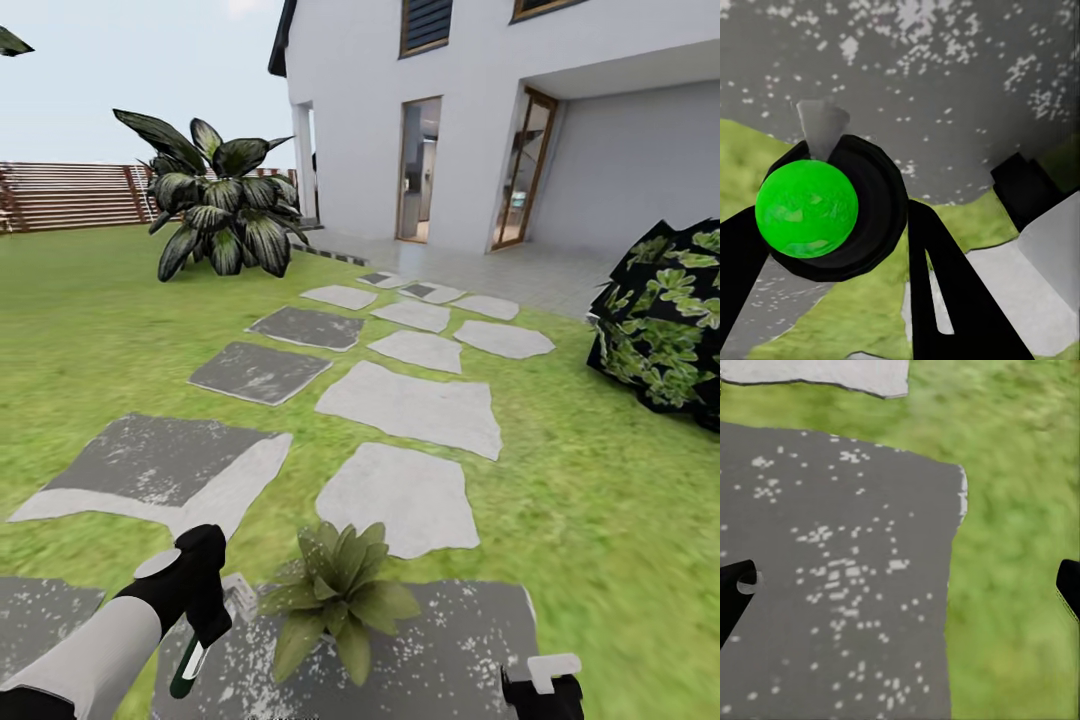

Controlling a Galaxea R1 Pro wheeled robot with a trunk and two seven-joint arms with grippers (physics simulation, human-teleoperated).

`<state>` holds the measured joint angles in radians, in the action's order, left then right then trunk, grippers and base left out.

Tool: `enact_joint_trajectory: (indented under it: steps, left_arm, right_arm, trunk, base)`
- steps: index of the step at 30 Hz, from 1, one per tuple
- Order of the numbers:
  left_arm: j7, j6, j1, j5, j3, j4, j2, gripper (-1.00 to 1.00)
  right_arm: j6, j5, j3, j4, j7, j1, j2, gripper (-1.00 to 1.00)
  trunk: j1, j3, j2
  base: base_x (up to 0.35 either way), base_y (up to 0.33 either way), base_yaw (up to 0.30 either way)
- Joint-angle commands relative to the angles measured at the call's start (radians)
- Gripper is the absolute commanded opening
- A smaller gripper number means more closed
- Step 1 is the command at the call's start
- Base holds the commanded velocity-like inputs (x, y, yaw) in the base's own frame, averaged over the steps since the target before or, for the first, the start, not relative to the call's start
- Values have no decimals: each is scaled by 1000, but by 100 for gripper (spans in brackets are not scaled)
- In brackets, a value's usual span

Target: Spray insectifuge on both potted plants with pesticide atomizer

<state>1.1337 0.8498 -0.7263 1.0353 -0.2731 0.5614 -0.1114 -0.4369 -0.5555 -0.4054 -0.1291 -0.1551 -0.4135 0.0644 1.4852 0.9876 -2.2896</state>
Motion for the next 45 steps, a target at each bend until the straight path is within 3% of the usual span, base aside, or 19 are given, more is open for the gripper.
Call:
enact_joint_trajectory:
  steps: [1, 31, 45]
  left_arm:
    - [9, 6, -1, 6, -5, 2, -1, -100]
    - [11, 5, -1, 6, -5, 0, -1, -100]
    - [11, 5, 1, 5, -6, 0, -2, -100]
  right_arm:
    - [-3, -11, -6, 2, -4, -1, 0, 100]
    - [-3, -12, -6, 2, -4, -1, -2, 100]
    - [-3, -12, -6, 2, -4, -1, -2, 100]
  trunk:
    - [0, 1, 0]
    - [0, 1, 0]
    - [0, 1, 0]
  base:
    - [0, -274, 273]
    - [17, -273, 275]
    - [-48, -86, 128]
